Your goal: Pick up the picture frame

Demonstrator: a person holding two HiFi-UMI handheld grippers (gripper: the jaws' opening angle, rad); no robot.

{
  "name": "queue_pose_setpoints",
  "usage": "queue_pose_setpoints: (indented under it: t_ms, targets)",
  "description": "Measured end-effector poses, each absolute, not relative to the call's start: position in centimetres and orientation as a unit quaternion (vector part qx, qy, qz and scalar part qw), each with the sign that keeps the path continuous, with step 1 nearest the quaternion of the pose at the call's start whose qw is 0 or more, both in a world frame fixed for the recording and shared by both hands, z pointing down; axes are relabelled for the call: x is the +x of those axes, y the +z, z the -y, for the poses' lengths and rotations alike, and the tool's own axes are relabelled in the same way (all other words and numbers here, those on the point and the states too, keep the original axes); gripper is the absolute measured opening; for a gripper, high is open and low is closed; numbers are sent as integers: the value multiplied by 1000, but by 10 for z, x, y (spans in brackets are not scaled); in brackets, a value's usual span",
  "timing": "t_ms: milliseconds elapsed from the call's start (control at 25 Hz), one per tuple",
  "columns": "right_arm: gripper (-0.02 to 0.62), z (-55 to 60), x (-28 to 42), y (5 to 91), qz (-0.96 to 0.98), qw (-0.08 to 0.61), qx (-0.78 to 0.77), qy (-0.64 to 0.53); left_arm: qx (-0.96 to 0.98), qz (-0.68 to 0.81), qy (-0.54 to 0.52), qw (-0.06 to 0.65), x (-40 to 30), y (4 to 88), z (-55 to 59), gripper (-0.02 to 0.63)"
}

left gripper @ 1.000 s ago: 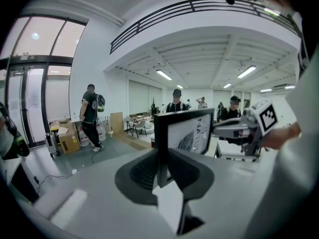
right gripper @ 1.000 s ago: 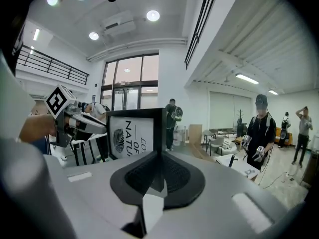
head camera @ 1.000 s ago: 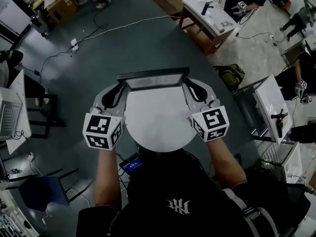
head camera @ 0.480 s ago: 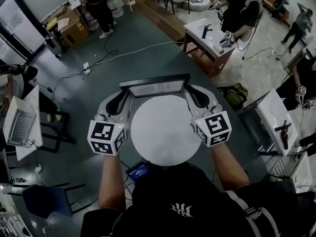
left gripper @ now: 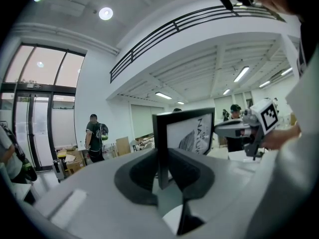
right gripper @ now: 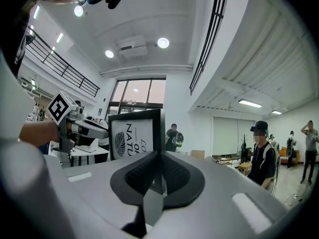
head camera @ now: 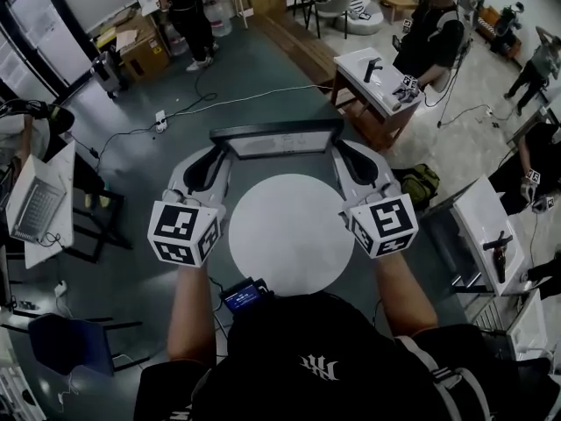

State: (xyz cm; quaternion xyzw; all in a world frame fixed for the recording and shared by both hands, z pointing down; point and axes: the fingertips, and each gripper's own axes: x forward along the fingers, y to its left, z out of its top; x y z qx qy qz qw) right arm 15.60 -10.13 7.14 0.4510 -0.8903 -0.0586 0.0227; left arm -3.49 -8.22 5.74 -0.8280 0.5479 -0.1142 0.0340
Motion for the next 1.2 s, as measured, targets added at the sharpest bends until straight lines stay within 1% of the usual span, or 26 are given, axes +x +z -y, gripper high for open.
queue_pose_setpoints:
  t_ms: [480, 1200]
  targets:
    - [17, 99, 161, 41, 886, -8, 456, -81, -828, -547, -94, 80, -28, 14, 79, 58]
    - [14, 96, 165, 36, 884, -17, 460, -83, -831, -544, -87, 73, -26, 15, 77, 58]
